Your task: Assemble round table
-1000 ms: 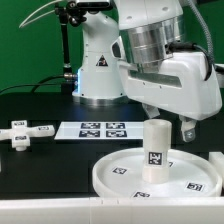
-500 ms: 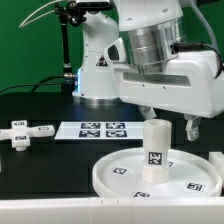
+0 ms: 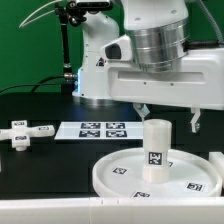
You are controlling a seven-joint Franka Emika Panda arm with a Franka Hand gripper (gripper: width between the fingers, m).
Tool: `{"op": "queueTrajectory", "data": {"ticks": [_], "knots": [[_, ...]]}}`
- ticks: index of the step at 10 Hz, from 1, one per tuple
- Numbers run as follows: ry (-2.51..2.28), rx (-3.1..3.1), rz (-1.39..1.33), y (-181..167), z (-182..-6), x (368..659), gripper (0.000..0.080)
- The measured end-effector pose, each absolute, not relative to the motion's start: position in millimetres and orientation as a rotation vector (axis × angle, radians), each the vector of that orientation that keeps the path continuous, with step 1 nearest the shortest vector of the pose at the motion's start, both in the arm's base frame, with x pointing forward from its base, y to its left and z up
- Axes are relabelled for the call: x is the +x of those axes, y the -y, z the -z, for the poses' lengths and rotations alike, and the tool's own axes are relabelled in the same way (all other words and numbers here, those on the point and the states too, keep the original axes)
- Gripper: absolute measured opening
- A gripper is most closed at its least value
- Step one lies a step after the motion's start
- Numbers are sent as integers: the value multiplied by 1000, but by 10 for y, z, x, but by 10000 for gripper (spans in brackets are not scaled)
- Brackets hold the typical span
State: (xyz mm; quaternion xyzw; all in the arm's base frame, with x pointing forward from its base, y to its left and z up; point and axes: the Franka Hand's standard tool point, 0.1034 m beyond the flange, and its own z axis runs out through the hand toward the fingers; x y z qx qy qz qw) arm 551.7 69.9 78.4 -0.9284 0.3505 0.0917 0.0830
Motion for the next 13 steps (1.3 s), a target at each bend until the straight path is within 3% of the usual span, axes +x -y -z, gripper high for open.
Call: {"op": "queueTrajectory", "data": {"ticks": [3,8,11,13], "knots": [[-938,-2813,-265,-702,-769,5511,649],[-165,-2970,-194,-623,-739,5506,649],[67,-2965,-175,-600,-730,5500,649],[212,-2960,-160,-328,-736,5319,649]]}}
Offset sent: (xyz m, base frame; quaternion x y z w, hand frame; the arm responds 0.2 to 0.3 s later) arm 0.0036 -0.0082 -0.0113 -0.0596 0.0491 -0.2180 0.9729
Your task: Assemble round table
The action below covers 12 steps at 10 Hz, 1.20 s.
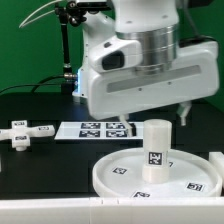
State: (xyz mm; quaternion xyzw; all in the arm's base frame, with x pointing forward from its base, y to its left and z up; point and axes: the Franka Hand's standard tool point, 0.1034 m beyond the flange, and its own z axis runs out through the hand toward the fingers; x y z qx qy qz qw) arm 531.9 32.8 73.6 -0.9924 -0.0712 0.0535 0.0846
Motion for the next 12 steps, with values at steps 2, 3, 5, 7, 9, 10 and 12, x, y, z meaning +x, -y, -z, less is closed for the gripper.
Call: {"op": "queueTrajectory", "data": {"ticks": [2,3,5,7,9,10,12], "knots": [[288,-2945,-158,14,-785,5119,649],[262,-2946,-159,156,-811,5085,649],[257,-2945,-160,167,-814,5097,649],[255,-2945,-162,172,-809,5094,649],[525,-2952,-88,253,-762,5057,649],[632,-2941,-72,324,-721,4939,649],[806,-2896,-71,618,-685,4733,649]]}}
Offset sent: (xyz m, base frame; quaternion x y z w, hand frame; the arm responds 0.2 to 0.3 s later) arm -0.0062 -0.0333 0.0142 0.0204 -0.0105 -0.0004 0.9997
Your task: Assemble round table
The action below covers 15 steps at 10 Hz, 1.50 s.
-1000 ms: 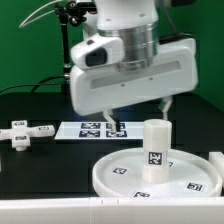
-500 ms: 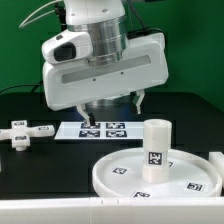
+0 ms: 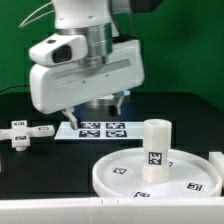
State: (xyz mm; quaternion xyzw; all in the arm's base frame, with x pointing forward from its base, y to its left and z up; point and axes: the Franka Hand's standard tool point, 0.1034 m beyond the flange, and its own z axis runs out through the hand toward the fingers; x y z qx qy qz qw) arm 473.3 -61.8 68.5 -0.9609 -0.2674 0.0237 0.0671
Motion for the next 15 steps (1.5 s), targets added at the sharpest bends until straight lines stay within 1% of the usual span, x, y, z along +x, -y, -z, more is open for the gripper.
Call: {"op": "queueTrajectory", "data": {"ticks": [1,6,7,9,11,12,14,15], "knots": [[848,-2882,-66,733,-685,4705,649],[832,-2889,-67,759,-669,4689,649],[824,-2907,-50,867,-670,4648,649],[895,-2905,-31,1180,-644,4462,649],[966,-2874,-29,1479,-655,4395,649],[941,-2871,-40,1540,-655,4399,649],[945,-2873,-39,1516,-647,4404,649],[1042,-2853,-21,1544,-643,4418,649]]}}
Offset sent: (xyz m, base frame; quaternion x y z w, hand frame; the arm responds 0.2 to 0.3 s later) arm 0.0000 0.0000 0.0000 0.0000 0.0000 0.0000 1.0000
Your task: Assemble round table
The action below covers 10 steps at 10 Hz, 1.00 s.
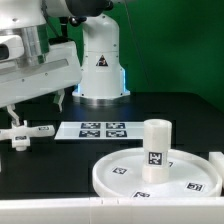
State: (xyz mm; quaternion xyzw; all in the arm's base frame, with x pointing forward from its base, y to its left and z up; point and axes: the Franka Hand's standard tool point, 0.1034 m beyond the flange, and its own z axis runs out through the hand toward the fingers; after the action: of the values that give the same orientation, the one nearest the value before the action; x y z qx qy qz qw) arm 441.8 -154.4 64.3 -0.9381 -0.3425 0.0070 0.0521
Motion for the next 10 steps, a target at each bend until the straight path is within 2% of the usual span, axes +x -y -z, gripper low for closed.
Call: {"op": "queueTrajectory", "data": {"ticks": [3,10], "knots": [[1486,-2731,33,1695,-656,4475,649],[1652,-2626,6,1775,-568,4374,649]]}}
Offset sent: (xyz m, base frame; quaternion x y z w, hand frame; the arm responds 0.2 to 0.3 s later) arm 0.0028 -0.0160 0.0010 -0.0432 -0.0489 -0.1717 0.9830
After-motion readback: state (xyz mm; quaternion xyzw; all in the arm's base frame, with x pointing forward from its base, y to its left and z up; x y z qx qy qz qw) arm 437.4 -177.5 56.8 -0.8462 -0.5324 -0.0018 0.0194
